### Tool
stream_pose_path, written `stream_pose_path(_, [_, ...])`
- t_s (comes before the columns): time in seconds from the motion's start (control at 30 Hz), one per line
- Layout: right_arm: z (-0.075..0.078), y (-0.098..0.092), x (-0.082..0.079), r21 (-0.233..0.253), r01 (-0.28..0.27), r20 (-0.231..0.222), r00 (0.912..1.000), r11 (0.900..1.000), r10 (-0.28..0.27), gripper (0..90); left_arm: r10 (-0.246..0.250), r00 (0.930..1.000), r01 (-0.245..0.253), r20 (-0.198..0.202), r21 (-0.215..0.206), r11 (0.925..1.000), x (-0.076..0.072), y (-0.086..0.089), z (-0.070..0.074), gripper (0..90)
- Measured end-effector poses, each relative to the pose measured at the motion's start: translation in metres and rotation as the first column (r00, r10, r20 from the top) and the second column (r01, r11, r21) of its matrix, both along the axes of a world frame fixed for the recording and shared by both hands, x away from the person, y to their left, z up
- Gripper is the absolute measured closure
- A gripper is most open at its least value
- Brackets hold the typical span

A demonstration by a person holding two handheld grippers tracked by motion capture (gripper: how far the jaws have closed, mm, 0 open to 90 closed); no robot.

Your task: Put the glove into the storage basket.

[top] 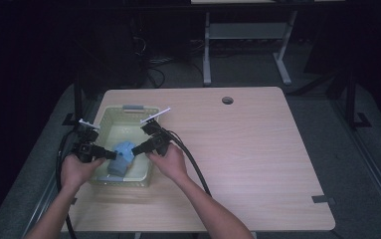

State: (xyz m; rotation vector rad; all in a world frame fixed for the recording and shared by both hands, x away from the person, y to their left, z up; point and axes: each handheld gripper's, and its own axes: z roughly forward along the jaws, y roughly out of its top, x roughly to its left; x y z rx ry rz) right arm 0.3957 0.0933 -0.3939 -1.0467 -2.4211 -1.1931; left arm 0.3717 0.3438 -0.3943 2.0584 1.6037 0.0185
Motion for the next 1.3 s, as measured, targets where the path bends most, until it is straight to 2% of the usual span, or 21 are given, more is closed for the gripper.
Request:
stream_pose_path(0.07, [0.0,0.0,0.0,-0.003,0.003,0.001,1.0,1.0,-0.003,69.6,0.0,1.0,0.0,0.001,0.001,1.0,0.0,0.001,0.002,68.2])
stream_pose_path(0.1, [0.0,-0.001,0.0,-0.002,0.005,0.001,1.0,1.0,-0.005,69.7,-0.003,1.0,0.003,0.003,0.0,1.0,0.0,0.0,0.002,72.9])
stream_pose_path(0.13, [0.0,-0.001,0.0,-0.002,0.005,0.001,1.0,1.0,-0.005,69.7,-0.012,0.9999,0.012,0.002,0.008,0.9999,0.0,-0.002,0.002,72.9])
stream_pose_path(0.3, [0.001,-0.002,-0.002,0.008,0.0,0.006,1.0,1.0,0.0,69.6,-0.052,0.9978,0.054,-0.041,0.065,0.9964,0.006,-0.016,-0.005,78.2])
stream_pose_path(0.37, [0.001,-0.003,-0.002,0.009,0.0,0.016,0.9999,1.0,0.0,69.2,-0.058,0.9959,0.063,-0.069,0.073,0.9953,0.009,-0.021,-0.011,78.2])
stream_pose_path(0.43, [0.003,-0.005,-0.002,0.012,0.0,0.012,0.9999,1.0,0.0,69.1,-0.058,0.9912,0.069,-0.119,0.092,0.9934,0.013,-0.025,-0.018,75.9])
stream_pose_path(0.53, [0.004,-0.008,-0.002,0.017,0.003,0.011,0.9999,1.0,-0.003,68.9,-0.053,0.9896,0.068,-0.134,0.11,0.9916,0.015,-0.028,-0.021,75.3])
stream_pose_path(0.6, [0.005,-0.01,-0.002,0.021,0.003,0.017,0.9998,1.0,-0.004,68.8,-0.056,0.9902,0.069,-0.128,0.101,0.9925,0.016,-0.028,-0.02,73.9])
stream_pose_path(0.7, [0.006,-0.015,-0.002,0.042,0.012,0.008,0.9999,0.999,-0.012,68.0,-0.061,0.9926,0.067,-0.105,0.063,0.9957,0.015,-0.025,-0.015,72.2])
stream_pose_path(0.77, [0.007,-0.016,-0.002,0.04,0.015,0.005,0.9999,0.999,-0.015,67.9,-0.053,0.9954,0.056,-0.08,0.033,0.9979,0.012,-0.024,-0.01,71.8])
stream_pose_path(0.9, [0.011,-0.022,-0.004,0.057,0.027,0.007,0.9996,0.998,-0.027,66.7,-0.064,0.9979,0.064,-0.009,-0.023,0.9977,0.007,-0.022,0.003,69.1])
stream_pose_path(0.93, [0.011,-0.022,-0.004,0.057,0.027,0.007,0.9996,0.998,-0.027,66.7,-0.064,0.9979,0.064,-0.009,-0.023,0.9977,0.007,-0.022,0.003,68.4])
stream_pose_path(1.0, [0.014,-0.027,-0.004,0.073,0.034,0.006,0.9994,0.997,-0.035,66.1,-0.064,0.9978,0.064,0.02,-0.042,0.9971,0.005,-0.022,0.009,67.9])
stream_pose_path(1.13, [0.018,-0.035,-0.004,0.071,0.044,0.006,0.999,0.997,-0.044,65.3,-0.05,0.9967,0.056,0.065,-0.1,0.9935,0.001,-0.017,0.017,65.7])
stream_pose_path(1.3, [0.021,-0.046,-0.002,0.081,0.05,0.019,0.9985,0.995,-0.052,63.0,-0.042,0.995,0.057,0.091,-0.169,0.984,-0.001,-0.015,0.023,63.2])
